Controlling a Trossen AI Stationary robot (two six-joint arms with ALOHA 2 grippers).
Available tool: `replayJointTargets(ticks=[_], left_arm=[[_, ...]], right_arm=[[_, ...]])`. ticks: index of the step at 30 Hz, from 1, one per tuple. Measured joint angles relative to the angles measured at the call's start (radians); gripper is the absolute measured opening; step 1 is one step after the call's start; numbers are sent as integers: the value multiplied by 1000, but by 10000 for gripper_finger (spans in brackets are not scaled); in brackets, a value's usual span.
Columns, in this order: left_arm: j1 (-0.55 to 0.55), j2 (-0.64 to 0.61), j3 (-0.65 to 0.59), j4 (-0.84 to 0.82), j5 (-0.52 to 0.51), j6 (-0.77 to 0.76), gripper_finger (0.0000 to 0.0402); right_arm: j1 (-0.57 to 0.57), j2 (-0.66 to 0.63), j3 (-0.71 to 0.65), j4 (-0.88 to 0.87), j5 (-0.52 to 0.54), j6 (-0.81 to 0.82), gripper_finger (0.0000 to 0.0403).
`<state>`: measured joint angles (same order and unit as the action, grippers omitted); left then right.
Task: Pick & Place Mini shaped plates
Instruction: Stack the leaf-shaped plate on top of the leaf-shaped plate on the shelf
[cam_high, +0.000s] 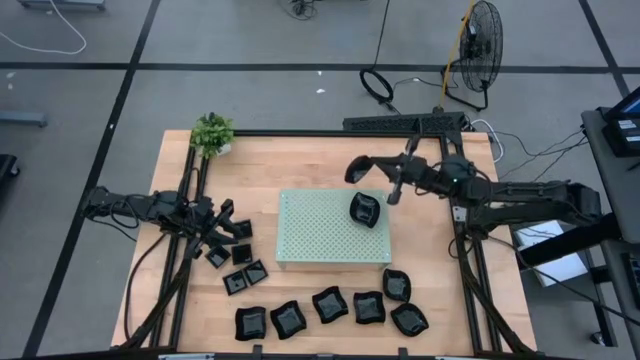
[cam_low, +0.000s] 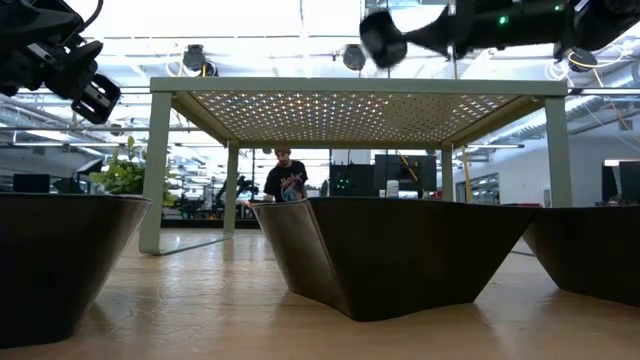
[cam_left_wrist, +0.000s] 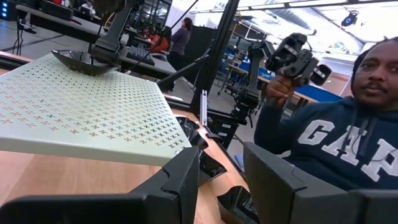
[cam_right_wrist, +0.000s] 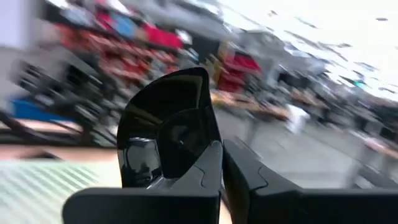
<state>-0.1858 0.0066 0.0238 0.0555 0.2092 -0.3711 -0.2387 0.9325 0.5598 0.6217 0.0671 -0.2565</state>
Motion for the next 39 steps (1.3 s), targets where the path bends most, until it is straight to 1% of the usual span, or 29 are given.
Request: replayJointTargets(ticks=[4, 6, 11, 15, 20, 24, 27, 32, 34, 37, 39], left_arm=[[0, 0, 0, 0, 0, 0, 129], [0, 0, 0, 0, 0, 0, 129], [0, 0, 0, 0, 0, 0, 129], [0, 0, 0, 0, 0, 0, 129], [0, 0, 0, 0, 0, 0, 129], [0, 0, 0, 0, 0, 0, 129], [0, 0, 0, 0, 0, 0, 129], [0, 0, 0, 0, 0, 0, 129], [0, 0, 0, 0, 0, 0, 129], [0, 0, 0, 0, 0, 0, 129], [0, 0, 0, 0, 0, 0, 129]], right_arm=[[17, -1, 0, 85, -115, 51, 0], [25, 0, 0, 89, -146, 77, 0], [31, 0, 0, 92, -148, 194, 0], [31, 0, 0, 56, -147, 297, 0], [31, 0, 0, -115, -147, 454, 0], [31, 0, -1, -272, -147, 538, 0], [31, -2, -2, -313, -151, 581, 0], [29, -31, 8, -371, -229, 637, 0], [29, -49, 37, -458, -228, 629, 0], [17, -68, 114, -681, -218, 608, 0], [16, -69, 166, -768, -194, 600, 0]])
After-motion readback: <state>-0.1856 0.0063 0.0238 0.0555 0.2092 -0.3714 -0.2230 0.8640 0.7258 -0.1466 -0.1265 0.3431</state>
